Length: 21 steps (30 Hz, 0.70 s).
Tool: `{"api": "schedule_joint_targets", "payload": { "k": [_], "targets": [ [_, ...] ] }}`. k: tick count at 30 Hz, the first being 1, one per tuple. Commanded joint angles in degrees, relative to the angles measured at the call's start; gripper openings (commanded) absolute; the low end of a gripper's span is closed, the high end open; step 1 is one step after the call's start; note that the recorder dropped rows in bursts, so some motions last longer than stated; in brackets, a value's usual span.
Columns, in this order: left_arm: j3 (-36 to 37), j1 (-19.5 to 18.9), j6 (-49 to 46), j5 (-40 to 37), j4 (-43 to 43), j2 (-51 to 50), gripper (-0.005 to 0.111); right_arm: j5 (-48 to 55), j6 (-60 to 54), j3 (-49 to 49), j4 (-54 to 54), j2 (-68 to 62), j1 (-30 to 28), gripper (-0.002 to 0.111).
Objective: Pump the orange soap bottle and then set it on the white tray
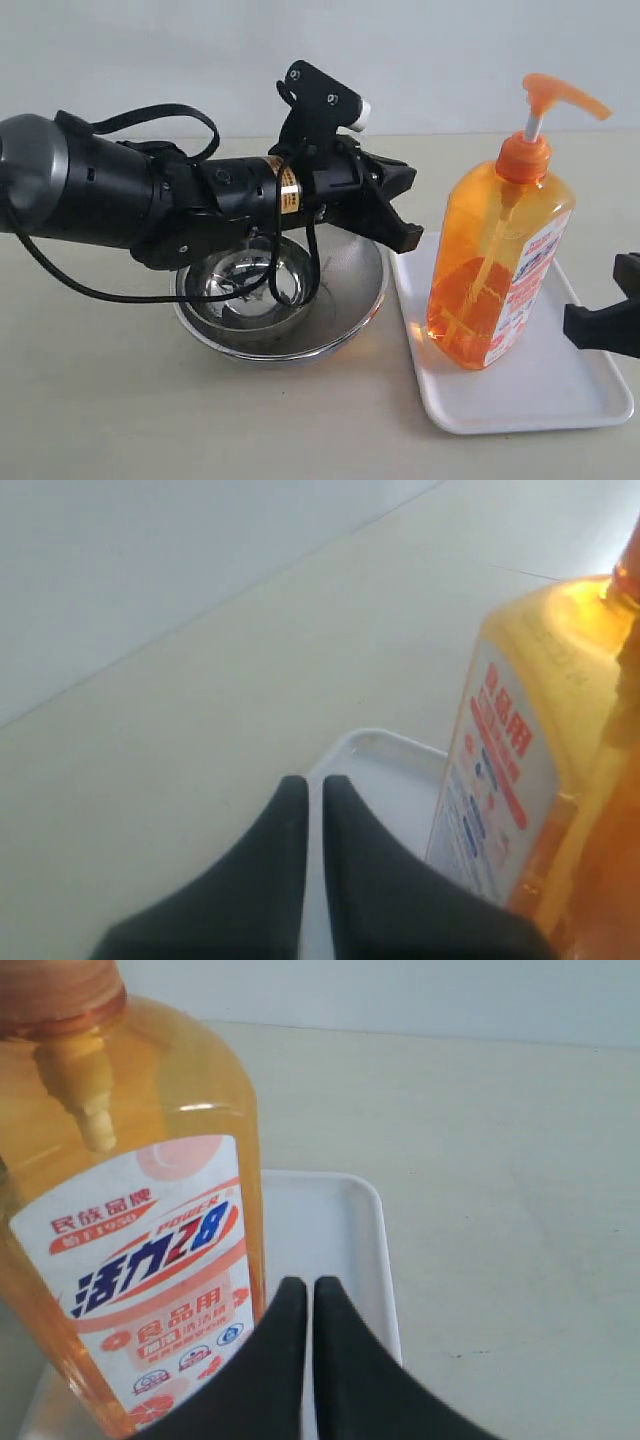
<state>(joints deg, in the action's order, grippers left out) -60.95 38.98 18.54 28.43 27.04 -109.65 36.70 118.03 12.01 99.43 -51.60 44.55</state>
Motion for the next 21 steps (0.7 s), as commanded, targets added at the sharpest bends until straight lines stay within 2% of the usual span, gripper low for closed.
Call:
{"api": "schedule_joint_targets", "payload": {
  "k": [1, 6, 13, 19, 21],
  "targets": [
    [0.14, -1.31, 2.91, 2.53, 4.41, -1.78, 0.005, 0.05, -1.20, -0.03, 0.52, 0.07, 0.01, 0.000],
    [0.14, -1.30, 4.05, 6.25, 8.88, -3.56, 0.005, -1.23, -3.14, 0.87, 0.52, -0.34, 0.01, 0.000],
    [0.14, -1.30, 5.16, 6.27, 10.54, -3.56, 0.005, -8.01, -10.28, 7.74, 0.52, -0.48, 0.01, 0.000],
    [0.14, -1.30, 6.29, 6.27, 11.34, -3.56, 0.005, -0.58, -21.86, 9.97, -8.04, -0.48, -0.04, 0.000],
    [0.14, -1.30, 6.29, 6.27, 11.34, -3.56, 0.005, -1.40, -24.40, 9.97, -9.22, -0.48, -0.04, 0.000]
  ]
}}
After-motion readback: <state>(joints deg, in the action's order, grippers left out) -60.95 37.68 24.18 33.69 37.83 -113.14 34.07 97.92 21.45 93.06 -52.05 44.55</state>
